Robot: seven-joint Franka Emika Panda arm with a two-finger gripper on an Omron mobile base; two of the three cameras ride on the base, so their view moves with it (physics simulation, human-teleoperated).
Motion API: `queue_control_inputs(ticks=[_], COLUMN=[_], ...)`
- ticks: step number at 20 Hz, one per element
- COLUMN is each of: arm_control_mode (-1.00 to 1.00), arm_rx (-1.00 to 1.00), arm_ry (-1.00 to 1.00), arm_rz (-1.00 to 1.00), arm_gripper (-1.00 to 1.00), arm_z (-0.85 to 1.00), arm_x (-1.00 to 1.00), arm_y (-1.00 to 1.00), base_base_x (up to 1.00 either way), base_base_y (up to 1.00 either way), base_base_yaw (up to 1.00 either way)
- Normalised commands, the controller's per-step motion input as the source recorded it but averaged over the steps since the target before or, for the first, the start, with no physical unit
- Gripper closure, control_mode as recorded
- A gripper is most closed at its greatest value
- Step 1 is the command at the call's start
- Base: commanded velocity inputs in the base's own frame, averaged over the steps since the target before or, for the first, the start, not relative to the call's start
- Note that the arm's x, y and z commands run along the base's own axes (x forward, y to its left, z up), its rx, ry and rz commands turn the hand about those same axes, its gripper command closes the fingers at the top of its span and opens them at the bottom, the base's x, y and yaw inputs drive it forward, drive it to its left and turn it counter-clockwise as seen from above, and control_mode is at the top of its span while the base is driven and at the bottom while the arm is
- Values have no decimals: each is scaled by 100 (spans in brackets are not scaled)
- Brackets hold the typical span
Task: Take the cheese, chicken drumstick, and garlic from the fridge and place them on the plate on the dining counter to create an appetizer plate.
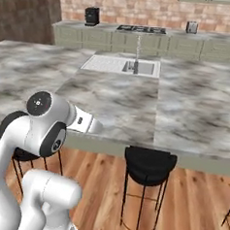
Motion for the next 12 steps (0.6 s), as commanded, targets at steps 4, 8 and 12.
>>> queue_control_inputs(ticks=[4,8,12], arm_control_mode=[100,100,100], arm_rx=[0,0,0], arm_ry=[0,0,0], arm_rz=[0,0,0], arm_gripper=[-100,-100,-100], arm_z=[0,0,0], arm_x=[0,0,0], arm_y=[0,0,0], base_base_x=[-4,-6,-9], base_base_y=[-100,-100,-100], base_base_yaw=[-38,-37,-35])
